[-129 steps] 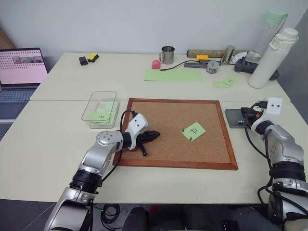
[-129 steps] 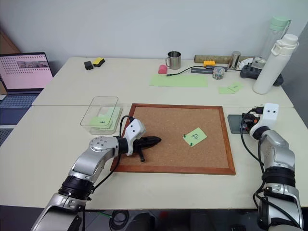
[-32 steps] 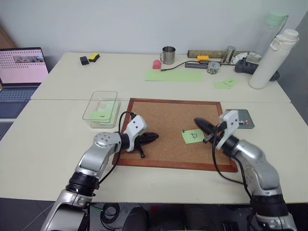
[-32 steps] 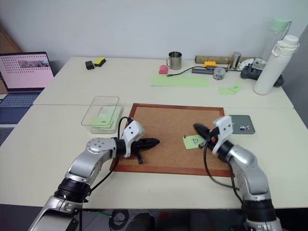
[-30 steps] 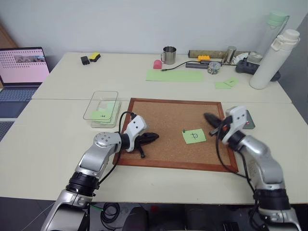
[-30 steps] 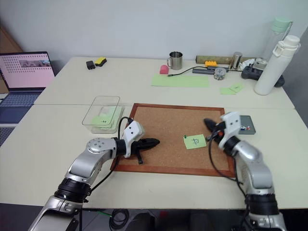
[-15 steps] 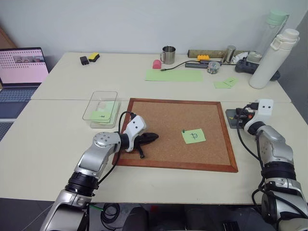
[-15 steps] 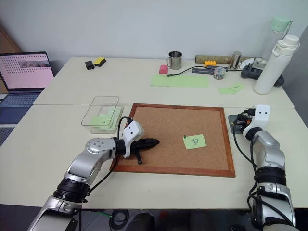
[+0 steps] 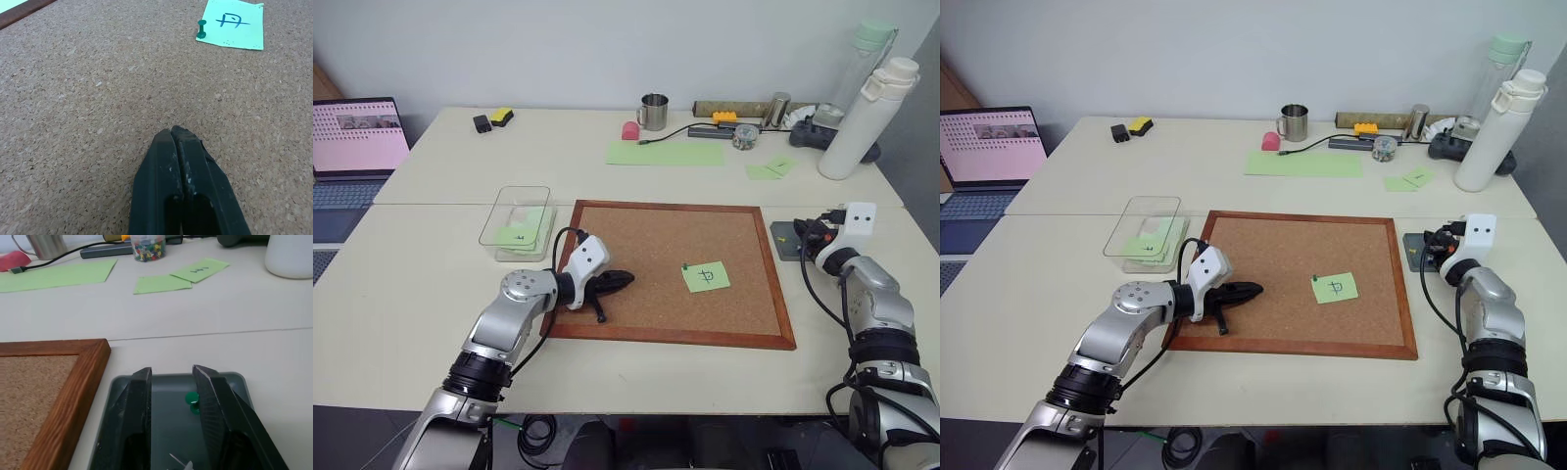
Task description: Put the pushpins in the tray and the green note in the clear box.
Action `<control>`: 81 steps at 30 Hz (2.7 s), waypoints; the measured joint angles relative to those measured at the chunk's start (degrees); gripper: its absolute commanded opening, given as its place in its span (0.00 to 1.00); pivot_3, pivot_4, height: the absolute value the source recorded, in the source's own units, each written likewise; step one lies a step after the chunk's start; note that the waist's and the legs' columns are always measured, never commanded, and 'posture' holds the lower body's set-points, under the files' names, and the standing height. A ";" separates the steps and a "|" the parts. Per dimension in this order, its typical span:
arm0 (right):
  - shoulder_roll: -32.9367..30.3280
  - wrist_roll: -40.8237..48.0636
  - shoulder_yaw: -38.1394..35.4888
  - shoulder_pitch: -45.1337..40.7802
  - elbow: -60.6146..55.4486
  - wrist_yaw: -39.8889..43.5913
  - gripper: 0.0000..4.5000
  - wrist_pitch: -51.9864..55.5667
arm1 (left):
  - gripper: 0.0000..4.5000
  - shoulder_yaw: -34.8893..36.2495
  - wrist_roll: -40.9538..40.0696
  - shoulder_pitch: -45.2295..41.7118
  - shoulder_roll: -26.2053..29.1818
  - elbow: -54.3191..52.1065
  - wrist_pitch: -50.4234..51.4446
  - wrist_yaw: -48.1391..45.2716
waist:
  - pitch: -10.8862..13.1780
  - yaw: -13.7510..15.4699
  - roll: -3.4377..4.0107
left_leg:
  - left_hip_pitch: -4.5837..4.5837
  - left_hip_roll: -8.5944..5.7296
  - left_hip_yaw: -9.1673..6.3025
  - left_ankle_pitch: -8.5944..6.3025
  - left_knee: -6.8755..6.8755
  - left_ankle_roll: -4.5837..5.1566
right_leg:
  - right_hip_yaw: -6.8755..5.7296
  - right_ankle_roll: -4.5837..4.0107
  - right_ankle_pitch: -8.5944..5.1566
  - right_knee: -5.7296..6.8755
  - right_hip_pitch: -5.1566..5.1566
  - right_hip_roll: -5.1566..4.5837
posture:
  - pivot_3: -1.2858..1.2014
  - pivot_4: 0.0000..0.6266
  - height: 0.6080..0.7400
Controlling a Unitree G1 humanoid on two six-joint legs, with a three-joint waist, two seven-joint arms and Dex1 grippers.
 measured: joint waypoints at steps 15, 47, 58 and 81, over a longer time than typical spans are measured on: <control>-0.74 -1.26 2.50 1.81 -0.68 2.13 0.30 1.11 | 0.00 -0.01 0.02 -0.06 -0.03 0.05 0.00 -0.04 | 0.00 0.01 0.00 | 0.00 0.00 0.00 0.00 0.00 0.00 | 0.00 0.00 0.00 0.00 0.00 0.00 | 0.52 0.24 1.00; 2.20 4.17 22.46 14.14 -39.14 16.10 0.30 9.95 | 0.00 -0.05 0.03 -0.07 -0.27 0.37 -0.41 0.01 | 0.01 0.40 0.03 | -0.03 -0.01 -0.10 0.00 0.04 0.00 | -0.08 0.00 0.00 0.00 0.00 0.01 | 0.52 0.24 1.00; 5.44 -2.46 27.23 11.14 -32.20 13.30 0.30 10.00 | 0.00 -0.03 0.03 0.07 -0.24 0.15 -0.37 0.00 | 0.01 0.39 0.03 | -0.01 -0.01 -0.10 0.00 0.02 0.00 | -0.08 0.00 0.00 -0.01 0.00 0.02 | 0.52 0.24 1.00; 7.47 -5.68 27.63 10.12 -29.13 13.35 0.02 9.35 | 0.00 0.23 -0.08 1.50 -0.11 -1.72 0.36 1.12 | 0.01 0.37 0.03 | -0.01 0.00 -0.10 0.00 0.01 0.00 | -0.08 0.00 0.00 -0.02 0.00 0.02 | 0.52 0.24 1.00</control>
